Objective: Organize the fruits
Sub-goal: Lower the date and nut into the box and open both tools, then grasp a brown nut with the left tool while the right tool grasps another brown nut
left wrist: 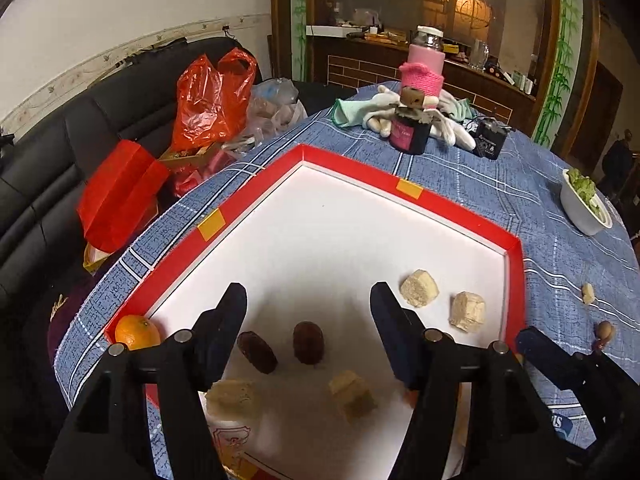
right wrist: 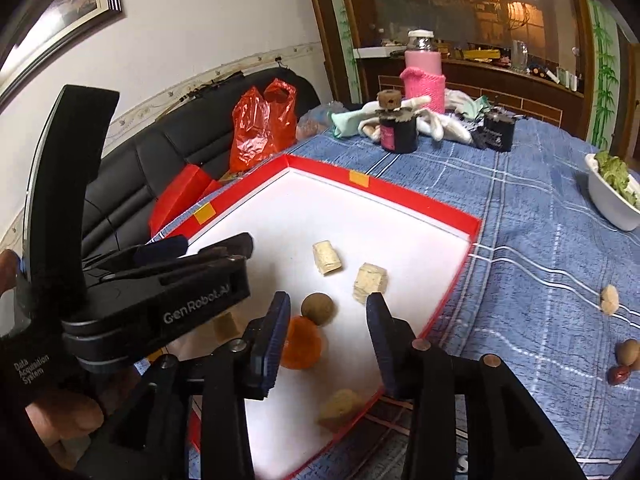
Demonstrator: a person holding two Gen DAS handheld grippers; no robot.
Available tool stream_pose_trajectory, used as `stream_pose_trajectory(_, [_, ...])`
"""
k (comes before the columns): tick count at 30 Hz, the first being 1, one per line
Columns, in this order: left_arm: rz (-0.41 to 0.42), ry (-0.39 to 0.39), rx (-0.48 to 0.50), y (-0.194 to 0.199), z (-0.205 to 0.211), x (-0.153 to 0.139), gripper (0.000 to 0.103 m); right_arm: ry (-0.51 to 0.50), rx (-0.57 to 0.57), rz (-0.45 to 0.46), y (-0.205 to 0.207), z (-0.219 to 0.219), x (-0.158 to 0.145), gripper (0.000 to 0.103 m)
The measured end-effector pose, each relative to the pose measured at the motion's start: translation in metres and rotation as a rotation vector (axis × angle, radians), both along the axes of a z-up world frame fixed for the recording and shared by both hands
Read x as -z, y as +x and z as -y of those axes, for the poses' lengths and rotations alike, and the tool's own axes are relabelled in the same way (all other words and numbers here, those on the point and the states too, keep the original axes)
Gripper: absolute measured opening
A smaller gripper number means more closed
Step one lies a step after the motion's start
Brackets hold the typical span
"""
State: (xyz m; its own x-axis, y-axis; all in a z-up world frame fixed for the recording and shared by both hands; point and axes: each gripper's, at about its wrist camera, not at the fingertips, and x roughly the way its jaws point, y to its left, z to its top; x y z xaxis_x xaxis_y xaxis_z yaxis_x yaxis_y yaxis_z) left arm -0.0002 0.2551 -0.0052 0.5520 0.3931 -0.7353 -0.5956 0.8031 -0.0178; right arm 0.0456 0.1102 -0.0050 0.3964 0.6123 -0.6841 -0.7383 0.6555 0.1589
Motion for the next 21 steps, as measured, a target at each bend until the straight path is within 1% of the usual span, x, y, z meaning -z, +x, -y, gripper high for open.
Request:
stream_pose_trajectory(5, [0.009, 0.001, 0.016, -0.003, 0.008, -0.005, 0.064, 0.012, 0.029, 0.015, 0.001, 0.022, -0.008, 0.042])
stream_pose_trajectory(7, [0.020, -0.004, 0.031, -0.005, 0.014, -0.007, 0.064, 0.022, 0.044, 0.025, 0.002, 0.035, -0.012, 0.045])
stream_pose_trajectory(8, [0.025, -0.007, 0.037, -0.005, 0.017, -0.008, 0.064, 0.024, 0.054, 0.032, 0.002, 0.044, -0.014, 0.050])
stream_pose_trajectory(9, [0.032, -0.010, 0.045, -0.005, 0.023, -0.010, 0.064, 0.026, 0.067, 0.043, 0.003, 0.057, -0.017, 0.053])
stream_pose_trajectory(10, [0.038, -0.013, 0.053, -0.005, 0.027, -0.011, 0.064, 0.029, 0.080, 0.055, 0.003, 0.068, -0.019, 0.053])
stream_pose_trajectory(13, [0.059, -0.015, 0.097, -0.003, 0.046, -0.017, 0.064, 0.040, 0.157, 0.071, 0.013, 0.113, -0.022, 0.053])
stream_pose_trajectory(15, [0.072, -0.010, 0.132, -0.002, 0.061, -0.021, 0.064, 0.038, 0.245, 0.081, 0.026, 0.154, -0.023, 0.053])
stream_pose_trajectory(16, [0.076, -0.012, 0.155, 0.000, 0.069, -0.023, 0.064, 0.032, 0.274, 0.081, 0.032, 0.166, -0.023, 0.053])
stream_pose_trajectory(18, [0.081, -0.014, 0.195, 0.005, 0.085, -0.025, 0.064, 0.015, 0.360, 0.059, 0.052, 0.200, -0.018, 0.053])
stream_pose_trajectory(19, [0.080, -0.016, 0.223, 0.009, 0.095, -0.025, 0.064, 0.007, 0.403, 0.033, 0.065, 0.217, -0.013, 0.053])
stream_pose_trajectory(20, [0.077, -0.017, 0.255, 0.013, 0.105, -0.025, 0.064, 0.003, 0.423, 0.018, 0.072, 0.226, -0.010, 0.052])
stream_pose_trajectory(21, [0.070, -0.012, 0.276, 0.017, 0.113, -0.024, 0.064, -0.002, 0.446, -0.001, 0.081, 0.236, -0.005, 0.048])
